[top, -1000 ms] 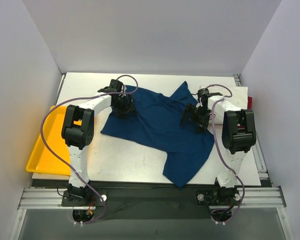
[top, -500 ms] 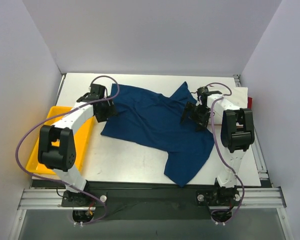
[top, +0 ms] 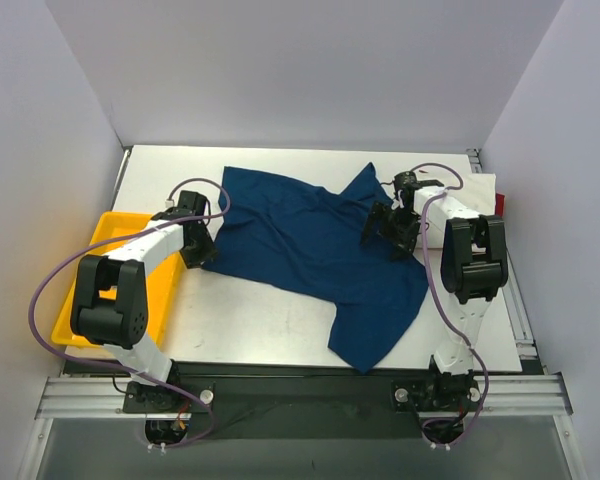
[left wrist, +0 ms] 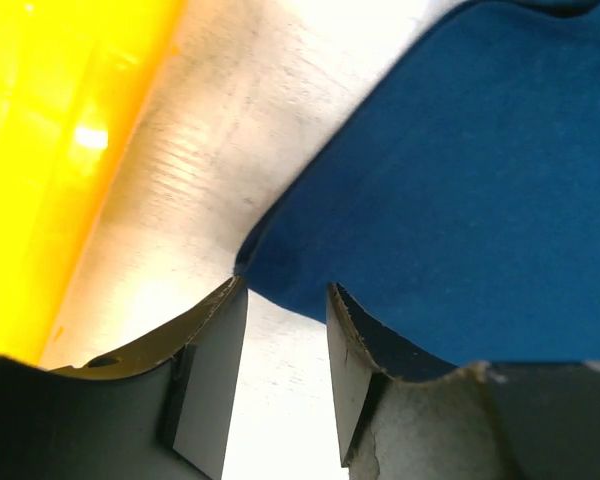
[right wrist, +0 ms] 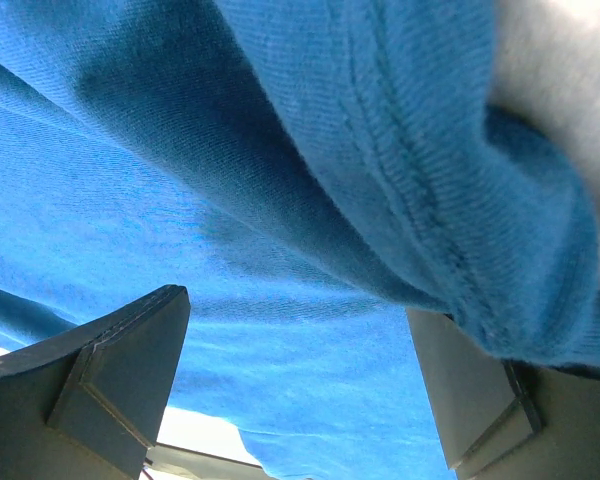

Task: Fold and stack the t-shirts
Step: Grap the side of the flattened tshirt closest away from the robot with both arms, then fold the flattened tshirt in 1/3 of the way

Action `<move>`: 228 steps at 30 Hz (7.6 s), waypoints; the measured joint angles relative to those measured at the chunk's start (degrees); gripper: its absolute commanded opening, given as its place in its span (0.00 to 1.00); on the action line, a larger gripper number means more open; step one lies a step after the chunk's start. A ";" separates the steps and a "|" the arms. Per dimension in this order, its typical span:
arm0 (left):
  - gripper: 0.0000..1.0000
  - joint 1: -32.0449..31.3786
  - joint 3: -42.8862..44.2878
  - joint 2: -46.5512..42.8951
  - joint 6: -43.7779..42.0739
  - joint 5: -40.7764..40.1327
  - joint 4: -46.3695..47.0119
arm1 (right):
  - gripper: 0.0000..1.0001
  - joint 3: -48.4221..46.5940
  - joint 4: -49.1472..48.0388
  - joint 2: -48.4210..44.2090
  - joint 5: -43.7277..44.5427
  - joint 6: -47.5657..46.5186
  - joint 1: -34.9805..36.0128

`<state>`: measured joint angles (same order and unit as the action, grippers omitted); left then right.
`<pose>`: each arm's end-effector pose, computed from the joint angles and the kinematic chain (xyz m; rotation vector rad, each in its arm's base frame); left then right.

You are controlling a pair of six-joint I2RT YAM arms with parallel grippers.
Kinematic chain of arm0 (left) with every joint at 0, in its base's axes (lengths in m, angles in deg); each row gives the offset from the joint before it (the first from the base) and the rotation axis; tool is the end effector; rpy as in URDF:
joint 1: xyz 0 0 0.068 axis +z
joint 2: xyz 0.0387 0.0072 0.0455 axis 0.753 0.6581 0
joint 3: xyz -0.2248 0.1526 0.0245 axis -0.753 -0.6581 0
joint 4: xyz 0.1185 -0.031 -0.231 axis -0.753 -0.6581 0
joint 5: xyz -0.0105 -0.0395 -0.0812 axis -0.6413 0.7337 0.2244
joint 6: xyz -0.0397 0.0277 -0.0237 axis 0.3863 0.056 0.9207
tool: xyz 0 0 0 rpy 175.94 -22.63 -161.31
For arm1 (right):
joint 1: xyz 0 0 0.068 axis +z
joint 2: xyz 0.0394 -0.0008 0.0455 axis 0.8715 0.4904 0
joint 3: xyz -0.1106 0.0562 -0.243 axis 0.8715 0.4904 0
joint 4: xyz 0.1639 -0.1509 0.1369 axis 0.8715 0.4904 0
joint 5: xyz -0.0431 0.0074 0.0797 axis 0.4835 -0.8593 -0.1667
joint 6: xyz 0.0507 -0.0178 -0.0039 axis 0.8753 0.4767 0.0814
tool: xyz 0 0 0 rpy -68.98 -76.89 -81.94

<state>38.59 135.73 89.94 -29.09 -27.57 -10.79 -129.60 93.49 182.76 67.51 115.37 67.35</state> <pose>0.3173 -0.0521 0.1867 -0.6337 2.6568 -0.0206 0.4108 0.0594 0.1651 0.4237 2.7483 0.5886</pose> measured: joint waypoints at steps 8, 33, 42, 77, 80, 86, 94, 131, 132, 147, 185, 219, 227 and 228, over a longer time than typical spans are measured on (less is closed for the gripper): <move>0.41 0.02 -0.92 -0.02 0.11 -3.17 0.07 | 0.95 -0.17 0.09 0.13 -0.02 0.00 -0.02; 0.36 0.04 -2.91 1.11 -0.09 -3.32 4.00 | 0.95 -0.24 0.13 0.15 -0.07 0.02 -0.44; 0.00 -0.15 -4.17 1.16 -0.04 -3.15 4.20 | 0.91 -0.24 0.13 0.17 -0.15 0.02 -0.74; 0.00 1.79 -2.40 -16.22 -1.68 0.83 -3.52 | 0.90 25.81 5.86 -30.08 -0.59 -1.33 5.44; 0.00 2.56 -3.37 -16.41 -2.86 1.70 -3.65 | 0.89 33.09 6.86 -36.37 -0.09 0.48 6.05; 0.00 4.31 -5.01 -17.27 -5.09 4.28 -3.39 | 0.86 44.39 8.81 -49.66 0.90 6.80 11.91; 0.00 4.90 -7.87 -18.12 -7.15 7.91 -2.80 | 0.77 51.84 5.62 -50.93 2.36 13.70 15.10; 0.00 9.64 -10.71 -18.91 -8.79 13.97 0.11 | 0.48 43.47 18.88 -51.17 5.62 13.38 18.86; 0.00 9.64 -10.75 -18.71 -8.81 14.12 0.11 | 0.46 45.57 18.64 -53.11 5.07 14.05 19.10; 0.00 11.45 -10.75 -16.31 -9.42 15.50 0.15 | 0.36 55.52 9.05 -56.08 4.59 25.22 30.18; 0.00 11.54 -9.97 -16.55 -10.19 16.31 -0.52 | 0.00 42.82 17.09 -57.61 3.10 27.45 32.37; 0.00 15.91 -8.98 -30.67 -10.64 17.68 -17.00 | 0.00 27.41 33.97 -58.86 -0.24 33.55 39.78; 0.00 15.06 -8.26 -25.75 -10.54 18.36 -16.83 | 0.00 20.33 34.51 -49.37 1.95 23.47 26.62; 0.00 14.91 -7.78 -24.81 -10.40 18.45 -16.79 | 0.00 19.10 34.62 -48.04 2.19 22.05 25.40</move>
<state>53.49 127.95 65.13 -39.49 -9.13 -27.57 -110.50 128.11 134.72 69.69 137.42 92.75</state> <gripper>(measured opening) 0.029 0.066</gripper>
